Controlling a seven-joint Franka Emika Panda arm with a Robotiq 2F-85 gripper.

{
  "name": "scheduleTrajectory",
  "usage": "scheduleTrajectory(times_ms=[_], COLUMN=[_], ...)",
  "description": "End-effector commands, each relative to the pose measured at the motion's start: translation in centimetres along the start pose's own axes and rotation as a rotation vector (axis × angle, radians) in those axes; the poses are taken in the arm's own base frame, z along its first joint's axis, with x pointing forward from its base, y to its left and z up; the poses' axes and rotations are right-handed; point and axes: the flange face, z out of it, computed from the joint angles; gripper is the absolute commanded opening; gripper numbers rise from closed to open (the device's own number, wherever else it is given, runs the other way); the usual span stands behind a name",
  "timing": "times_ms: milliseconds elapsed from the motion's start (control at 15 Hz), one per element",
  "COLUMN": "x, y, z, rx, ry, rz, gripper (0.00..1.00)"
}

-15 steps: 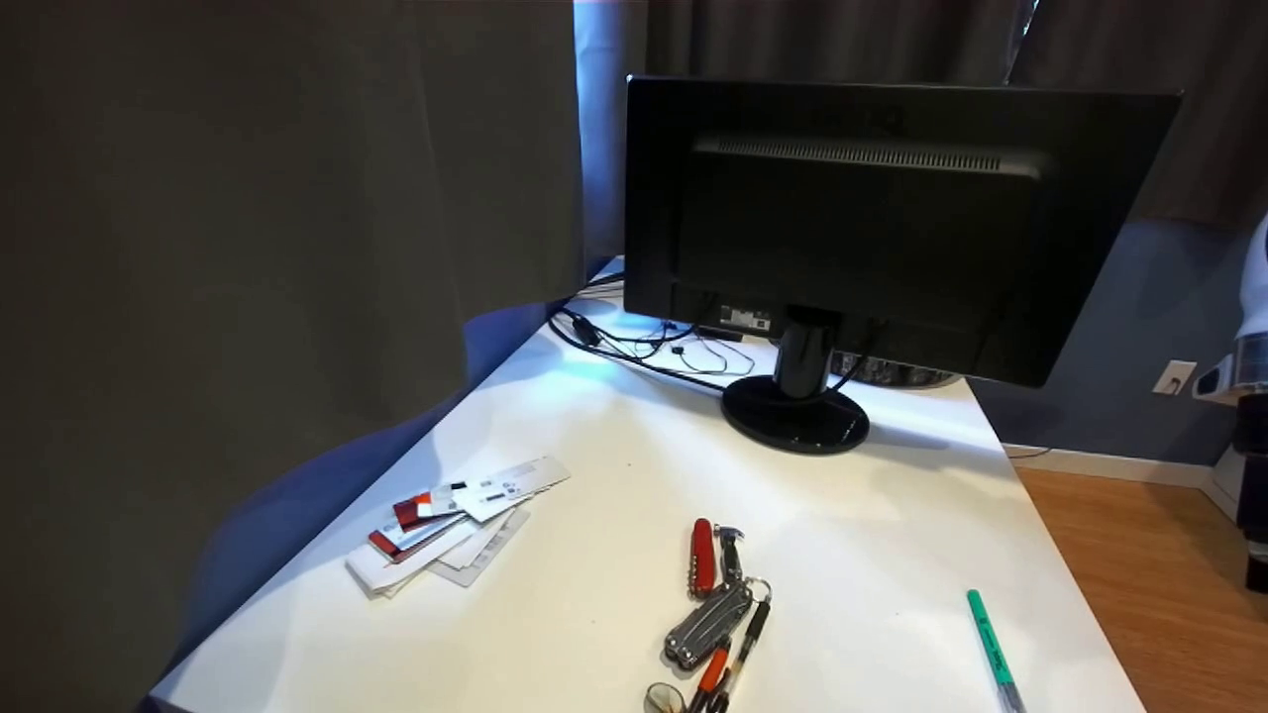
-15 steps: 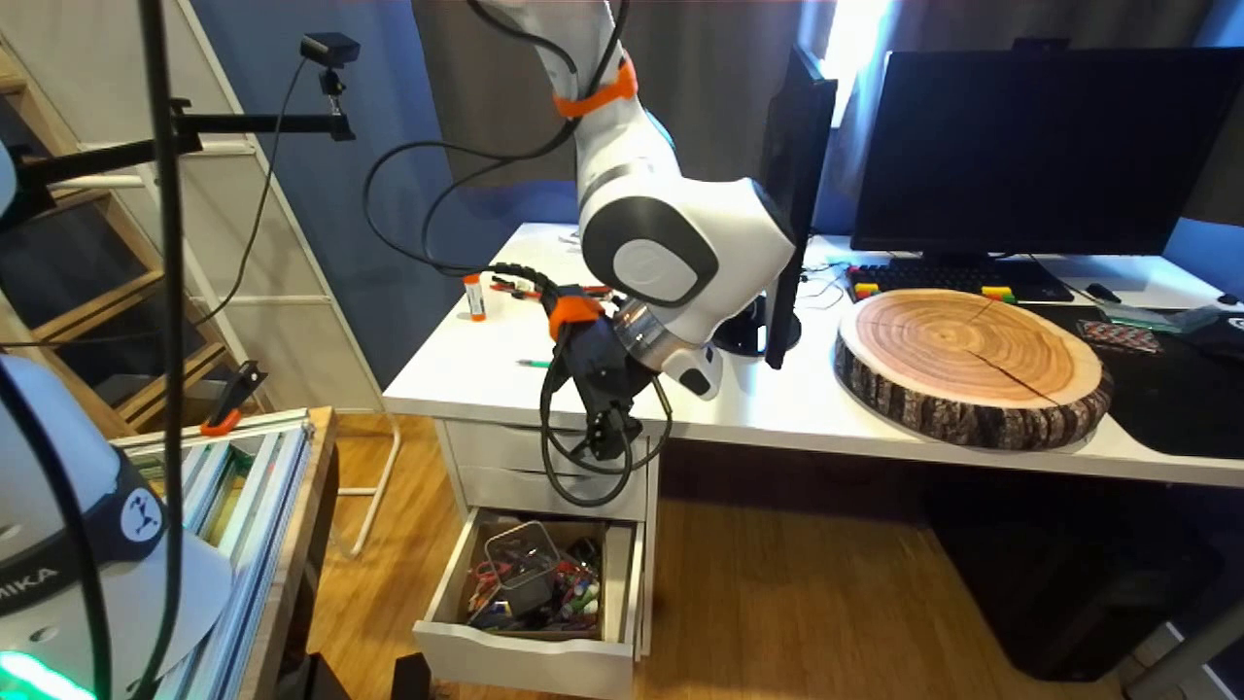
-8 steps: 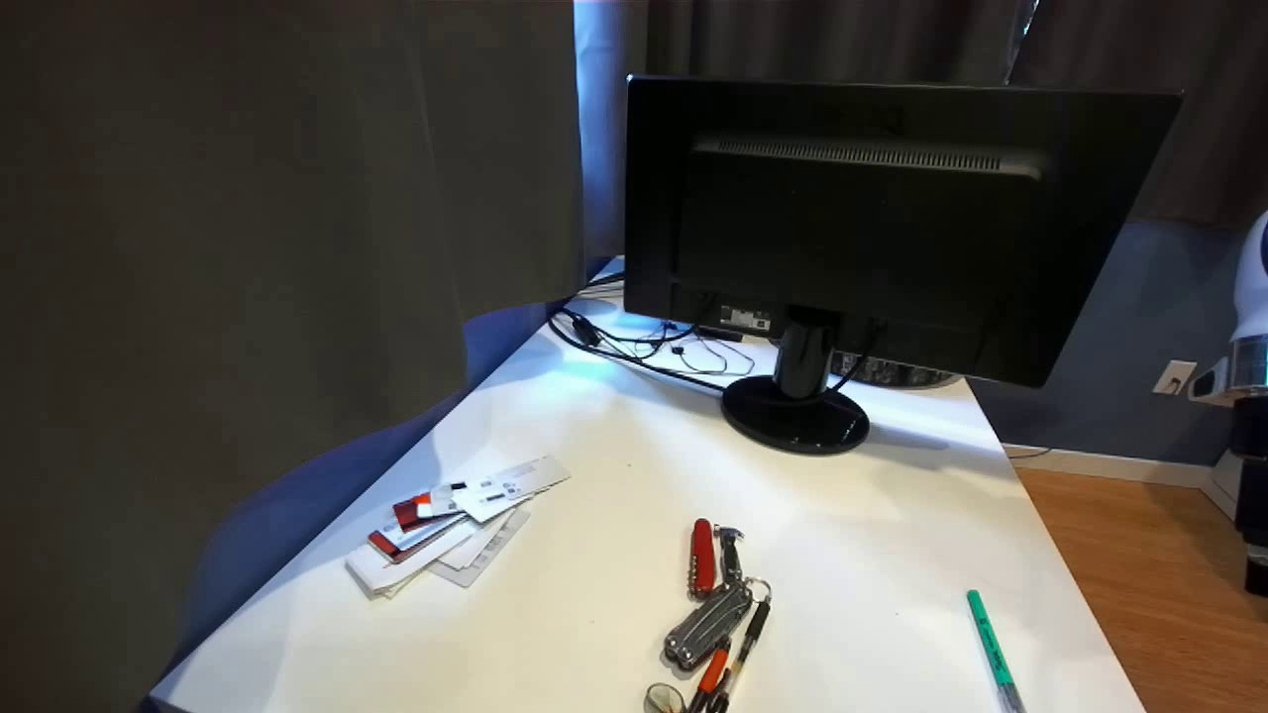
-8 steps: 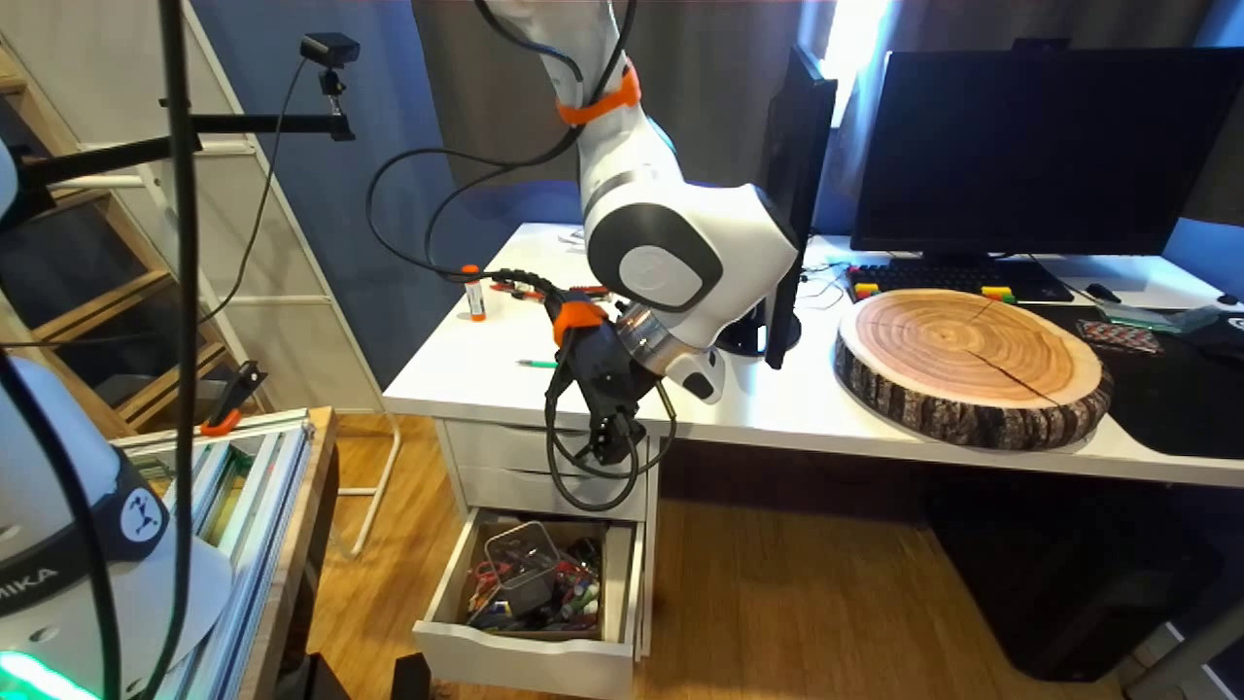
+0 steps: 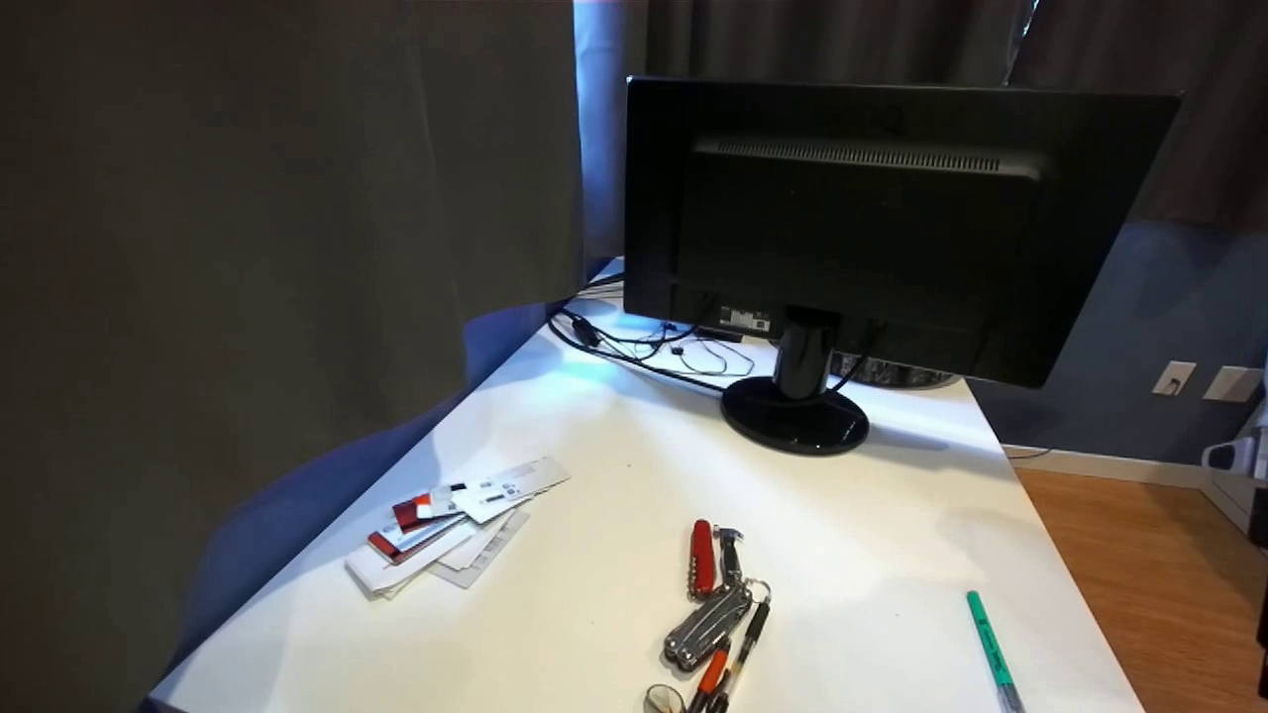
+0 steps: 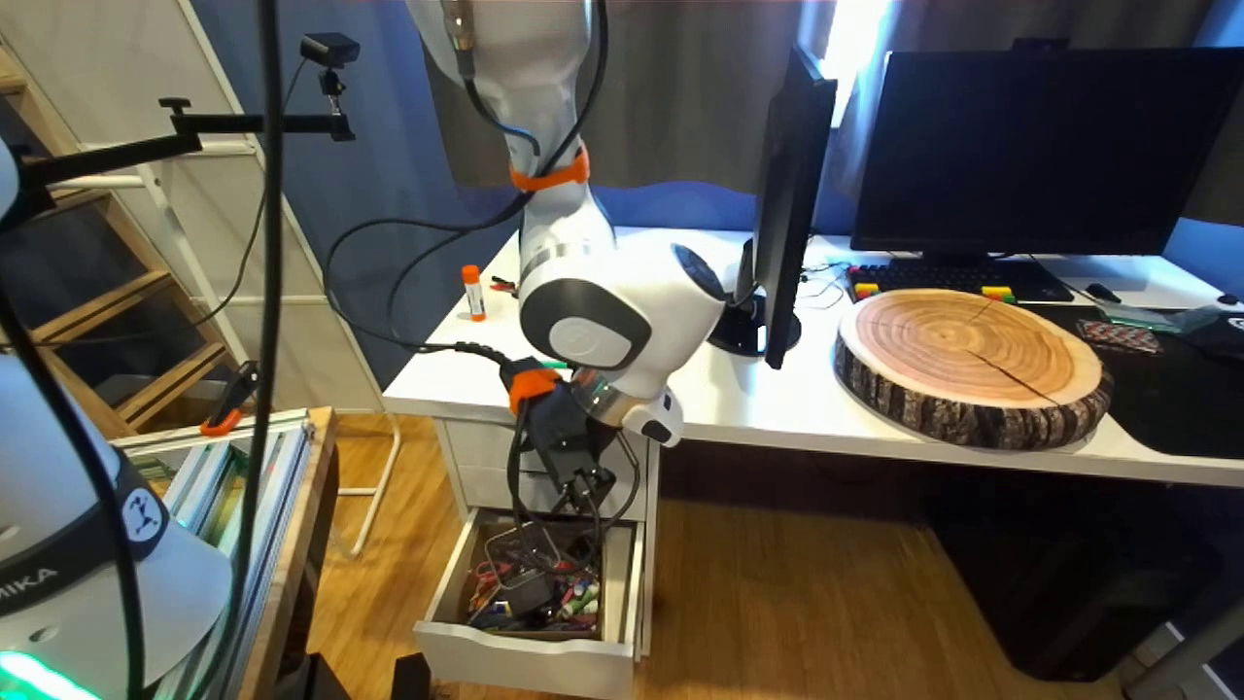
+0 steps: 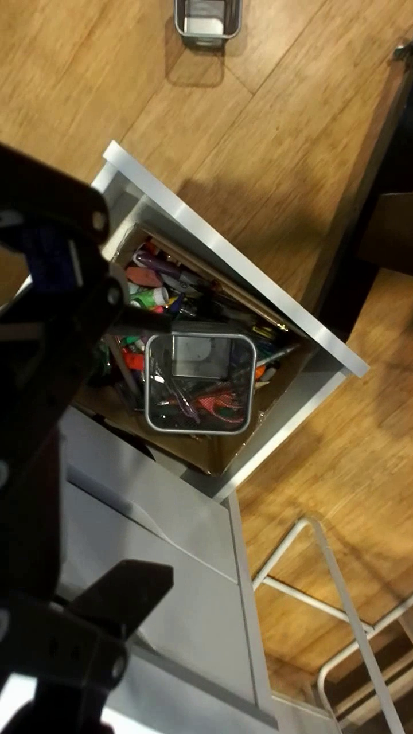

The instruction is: Remove the basket from the box in the drawer, put it on the desk and put the green pencil on the desk inside the basket

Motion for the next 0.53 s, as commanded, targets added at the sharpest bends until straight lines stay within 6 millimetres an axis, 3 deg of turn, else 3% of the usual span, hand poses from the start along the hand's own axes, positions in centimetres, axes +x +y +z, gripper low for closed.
scheduleTrajectory(times_ms=[0, 200, 467], x=[-0.4, 0.1, 0.6], y=[-0.2, -0.1, 1.4], z=[3.6, 6.2, 9.3], rx=[-0.032, -0.040, -0.072], ry=[0.091, 0.159, 0.146], rz=[-0.046, -0.053, -0.097], gripper=[1.00, 1.00, 1.00])
